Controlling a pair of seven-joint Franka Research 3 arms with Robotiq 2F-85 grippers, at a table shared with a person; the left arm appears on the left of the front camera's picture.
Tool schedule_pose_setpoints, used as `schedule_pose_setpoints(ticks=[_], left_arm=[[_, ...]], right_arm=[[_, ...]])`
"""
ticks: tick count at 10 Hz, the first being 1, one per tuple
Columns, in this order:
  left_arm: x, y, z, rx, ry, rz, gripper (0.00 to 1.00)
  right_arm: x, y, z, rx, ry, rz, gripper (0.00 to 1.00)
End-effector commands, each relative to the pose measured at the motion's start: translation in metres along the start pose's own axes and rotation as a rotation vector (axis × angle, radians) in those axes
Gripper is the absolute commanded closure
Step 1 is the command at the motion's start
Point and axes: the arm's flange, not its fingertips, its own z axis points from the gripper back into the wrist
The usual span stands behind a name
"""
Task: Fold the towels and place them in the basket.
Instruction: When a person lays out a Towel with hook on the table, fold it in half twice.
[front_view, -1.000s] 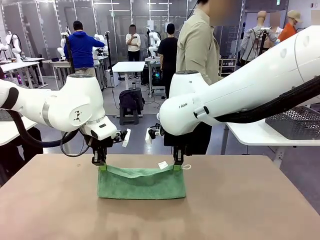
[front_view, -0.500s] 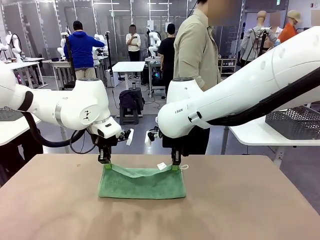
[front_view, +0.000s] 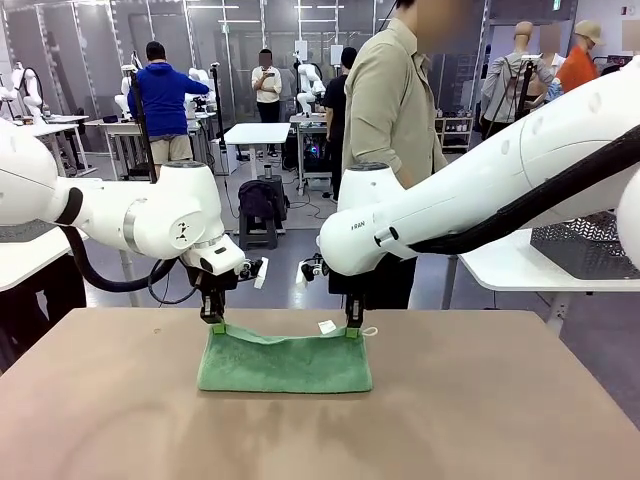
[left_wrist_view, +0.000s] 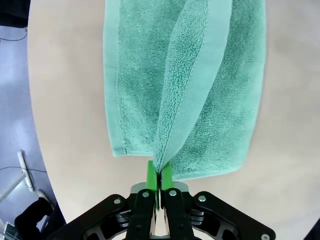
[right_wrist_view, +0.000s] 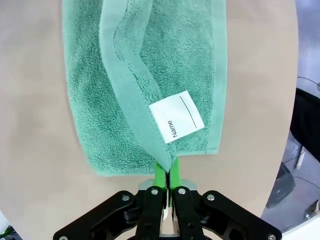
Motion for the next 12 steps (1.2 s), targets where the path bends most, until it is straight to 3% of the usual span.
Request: schedule_pose_setpoints(ticks=[1, 6, 7, 8, 9, 10, 11, 12], left_arm=[[0.001, 0.014, -0.005, -0.018, 0.019, -0.031, 0.96], [0.000, 0.030, -0.027, -0.012, 0.019, -0.016, 0.96], [0.000, 0.031, -0.028, 0.000, 0.021, -0.010, 0.85], [-0.001, 0.032, -0.029, 0.021, 0.013, 0.000, 0.77], [-0.003, 0.031, -0.026, 0.056, 0.002, 0.022, 0.65], [-0.006, 0.030, -0.023, 0.090, -0.013, 0.032, 0.57], [-0.012, 0.029, -0.018, 0.116, -0.026, 0.031, 0.46], [-0.017, 0.027, -0.011, 0.125, -0.039, 0.028, 0.54]], right_arm=[[0.003, -0.009, -0.009, -0.004, -0.010, -0.019, 0.96], [-0.002, -0.026, -0.025, -0.012, -0.012, -0.035, 0.96], [-0.002, -0.027, -0.026, -0.012, -0.015, -0.034, 0.78], [-0.002, -0.027, -0.026, -0.019, -0.016, -0.032, 0.77], [-0.002, -0.027, -0.024, -0.040, -0.026, -0.030, 0.58], [-0.003, -0.026, -0.020, -0.065, -0.038, -0.031, 0.57], [-0.005, -0.026, -0.014, -0.085, -0.049, -0.035, 0.39], [-0.006, -0.026, -0.008, -0.083, -0.056, -0.040, 0.37]])
